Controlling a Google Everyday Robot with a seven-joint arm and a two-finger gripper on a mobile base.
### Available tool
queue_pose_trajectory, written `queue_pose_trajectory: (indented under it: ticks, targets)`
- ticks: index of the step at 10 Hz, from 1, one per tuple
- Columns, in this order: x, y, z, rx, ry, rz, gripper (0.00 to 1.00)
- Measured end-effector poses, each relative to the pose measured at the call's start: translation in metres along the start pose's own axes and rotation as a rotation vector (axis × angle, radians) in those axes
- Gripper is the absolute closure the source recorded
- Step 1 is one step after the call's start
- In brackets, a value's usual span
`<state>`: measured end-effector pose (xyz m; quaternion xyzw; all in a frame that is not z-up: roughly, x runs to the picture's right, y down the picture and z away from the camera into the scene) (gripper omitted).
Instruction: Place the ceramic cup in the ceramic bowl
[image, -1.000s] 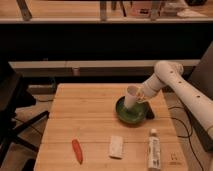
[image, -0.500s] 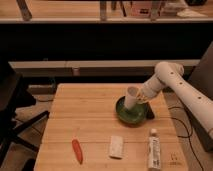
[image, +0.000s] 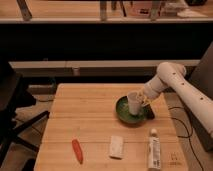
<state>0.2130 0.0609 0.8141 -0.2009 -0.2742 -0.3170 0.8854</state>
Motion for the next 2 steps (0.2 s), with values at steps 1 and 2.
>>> queue_pose_trajectory:
  ticks: [1, 2]
  targets:
    - [0.0002, 0.0011, -0.0002, 0.001, -0.001, 0.003, 0.2]
    - [0.0002, 0.0016, 0.0, 0.001, -0.002, 0.003, 0.2]
